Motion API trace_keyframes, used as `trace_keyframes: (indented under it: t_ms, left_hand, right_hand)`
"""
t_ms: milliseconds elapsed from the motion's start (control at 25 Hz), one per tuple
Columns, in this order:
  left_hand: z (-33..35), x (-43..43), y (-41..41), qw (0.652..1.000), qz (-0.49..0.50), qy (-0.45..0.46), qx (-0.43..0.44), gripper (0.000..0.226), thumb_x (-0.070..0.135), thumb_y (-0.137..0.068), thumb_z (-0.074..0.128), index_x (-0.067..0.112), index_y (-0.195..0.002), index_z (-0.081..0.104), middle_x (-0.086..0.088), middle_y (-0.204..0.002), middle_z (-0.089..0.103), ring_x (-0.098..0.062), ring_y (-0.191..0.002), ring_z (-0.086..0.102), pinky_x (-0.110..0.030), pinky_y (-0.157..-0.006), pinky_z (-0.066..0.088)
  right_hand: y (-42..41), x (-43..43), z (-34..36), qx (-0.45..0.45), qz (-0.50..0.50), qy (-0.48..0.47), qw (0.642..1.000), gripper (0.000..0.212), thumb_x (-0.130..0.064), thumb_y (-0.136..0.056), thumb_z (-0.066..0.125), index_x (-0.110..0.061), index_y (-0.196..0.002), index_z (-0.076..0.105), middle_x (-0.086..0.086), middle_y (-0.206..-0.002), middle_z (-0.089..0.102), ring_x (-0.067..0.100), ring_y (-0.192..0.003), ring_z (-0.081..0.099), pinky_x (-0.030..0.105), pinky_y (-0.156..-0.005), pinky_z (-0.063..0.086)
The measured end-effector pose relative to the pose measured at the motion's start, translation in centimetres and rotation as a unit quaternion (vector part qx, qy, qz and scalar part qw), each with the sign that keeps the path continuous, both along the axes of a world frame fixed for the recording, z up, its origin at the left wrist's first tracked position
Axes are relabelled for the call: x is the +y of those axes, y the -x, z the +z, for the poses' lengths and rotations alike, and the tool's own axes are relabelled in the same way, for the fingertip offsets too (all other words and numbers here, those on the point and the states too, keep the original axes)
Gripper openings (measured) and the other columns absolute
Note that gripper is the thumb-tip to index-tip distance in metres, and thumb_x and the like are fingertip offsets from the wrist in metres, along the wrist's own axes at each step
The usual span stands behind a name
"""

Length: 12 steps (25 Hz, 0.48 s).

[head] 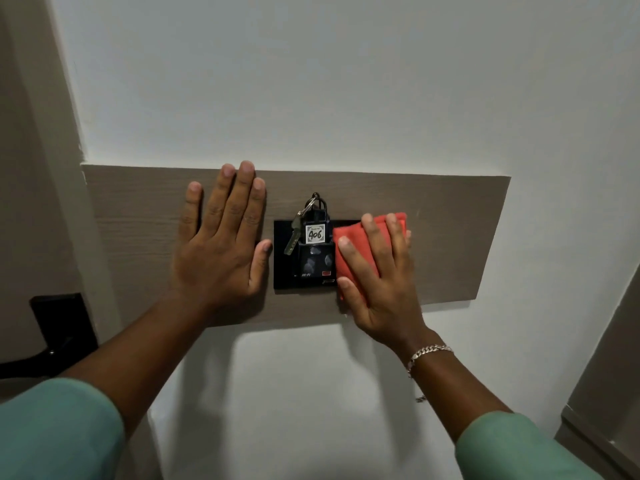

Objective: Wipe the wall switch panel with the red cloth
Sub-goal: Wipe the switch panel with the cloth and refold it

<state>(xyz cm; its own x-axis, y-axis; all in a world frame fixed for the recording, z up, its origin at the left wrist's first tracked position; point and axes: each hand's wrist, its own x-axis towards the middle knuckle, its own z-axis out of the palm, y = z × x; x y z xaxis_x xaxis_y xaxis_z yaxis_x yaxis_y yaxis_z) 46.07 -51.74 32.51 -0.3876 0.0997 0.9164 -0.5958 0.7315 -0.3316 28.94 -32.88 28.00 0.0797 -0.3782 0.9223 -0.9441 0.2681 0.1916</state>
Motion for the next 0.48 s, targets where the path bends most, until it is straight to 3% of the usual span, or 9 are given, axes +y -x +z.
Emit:
trace_keyframes:
  t_ms: [80,240,400,480]
  left_hand:
    - [-0.2,0.0,0.1,1.0,0.002,0.005,0.003,0.075,0.041,-0.095,0.028,0.005,-0.157,0.008,-0.011,-0.166,-0.002,-0.026,-0.155,-0.003,-0.051,-0.124,0.001]
    - [-0.1,-0.3,0.0,1.0,0.003,0.009,0.007,0.074,0.042,-0.095,0.027,0.006,-0.157,0.008,-0.01,-0.167,-0.004,-0.027,-0.155,-0.001,-0.05,-0.125,0.0]
    - [-0.1,0.0,0.1,1.0,0.007,0.008,0.006,0.074,0.042,-0.095,0.027,0.006,-0.157,0.008,-0.011,-0.166,-0.001,-0.026,-0.155,-0.001,-0.051,-0.124,0.004]
    - [-0.1,-0.1,0.0,1.0,0.006,0.006,0.002,0.074,0.042,-0.095,0.026,0.006,-0.157,0.008,-0.01,-0.166,-0.003,-0.026,-0.155,-0.001,-0.051,-0.124,0.004]
  right_hand:
    - [1.3,1.3,0.4,0.037,-0.021,-0.033,0.999,0.05,-0.04,-0.099,0.045,-0.023,-0.146,0.039,0.019,-0.158,0.032,0.046,-0.149,0.023,0.072,-0.114,0.025]
    - [-1.2,-0.6,1.3,-0.082,0.008,0.021,0.996,0.051,-0.042,-0.1,0.042,-0.028,-0.148,0.038,0.015,-0.162,0.031,0.042,-0.154,0.015,0.067,-0.12,0.015]
    - [0.7,1.1,1.9,0.015,-0.001,-0.038,0.999,0.048,-0.039,-0.1,0.046,-0.023,-0.145,0.044,0.018,-0.158,0.037,0.044,-0.15,0.024,0.067,-0.118,0.023]
    - [1.5,2.0,1.7,-0.004,0.015,-0.029,0.999,0.048,-0.034,-0.101,0.049,-0.018,-0.146,0.045,0.02,-0.158,0.035,0.046,-0.151,0.023,0.067,-0.118,0.024]
